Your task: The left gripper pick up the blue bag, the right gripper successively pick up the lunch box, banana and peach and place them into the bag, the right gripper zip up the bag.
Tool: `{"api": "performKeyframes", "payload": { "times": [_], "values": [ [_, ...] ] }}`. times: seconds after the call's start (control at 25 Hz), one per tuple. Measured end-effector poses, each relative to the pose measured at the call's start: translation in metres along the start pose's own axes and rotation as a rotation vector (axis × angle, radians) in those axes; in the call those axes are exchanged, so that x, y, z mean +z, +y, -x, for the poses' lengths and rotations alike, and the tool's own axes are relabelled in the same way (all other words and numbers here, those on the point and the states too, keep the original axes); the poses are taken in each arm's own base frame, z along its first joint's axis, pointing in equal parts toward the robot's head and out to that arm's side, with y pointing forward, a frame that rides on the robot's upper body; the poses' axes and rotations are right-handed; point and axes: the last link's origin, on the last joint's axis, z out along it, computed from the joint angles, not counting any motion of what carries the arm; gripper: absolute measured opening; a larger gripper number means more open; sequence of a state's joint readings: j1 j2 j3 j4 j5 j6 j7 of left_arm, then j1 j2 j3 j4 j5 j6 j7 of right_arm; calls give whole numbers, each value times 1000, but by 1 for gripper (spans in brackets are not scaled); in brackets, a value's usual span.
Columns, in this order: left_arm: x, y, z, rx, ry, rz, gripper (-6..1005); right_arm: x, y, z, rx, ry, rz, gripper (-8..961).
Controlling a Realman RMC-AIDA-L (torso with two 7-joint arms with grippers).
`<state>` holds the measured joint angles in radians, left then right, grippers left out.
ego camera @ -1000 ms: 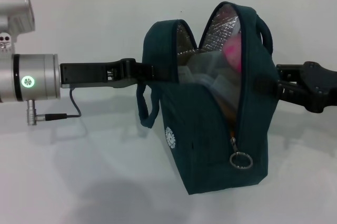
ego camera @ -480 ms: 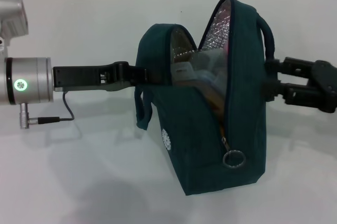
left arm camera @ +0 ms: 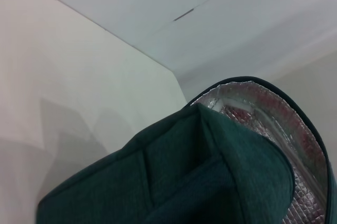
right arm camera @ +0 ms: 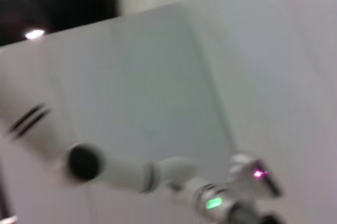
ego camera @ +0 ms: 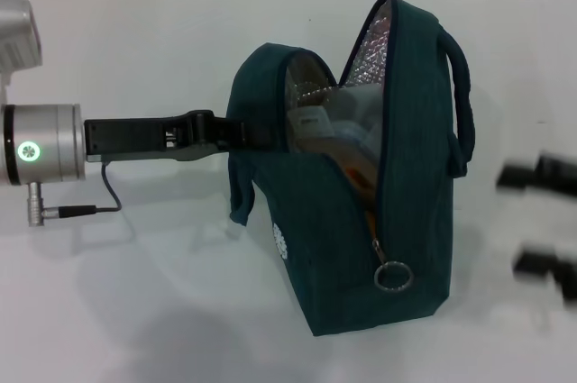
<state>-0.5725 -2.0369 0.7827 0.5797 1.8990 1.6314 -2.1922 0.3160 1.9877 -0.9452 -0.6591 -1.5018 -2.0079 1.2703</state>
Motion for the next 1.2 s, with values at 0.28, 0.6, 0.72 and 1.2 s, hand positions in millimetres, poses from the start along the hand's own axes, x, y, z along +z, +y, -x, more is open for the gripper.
{"api": "performKeyframes", "payload": {
  "times": [0.28,0.6,0.72,1.2],
  "values": [
    [0,1,0,1,-3,5,36,8,12,-46,55,82,8,784],
    [2,1,1,0,-7,8,35,30,4,-73,100,209,10,783],
    [2,2,2,4,-10,12,35,34,1,-74,99,218,10,783],
    [1,2,4,5,-12,16,35,40,-1,-71,112,169,-5,784]
  ]
}}
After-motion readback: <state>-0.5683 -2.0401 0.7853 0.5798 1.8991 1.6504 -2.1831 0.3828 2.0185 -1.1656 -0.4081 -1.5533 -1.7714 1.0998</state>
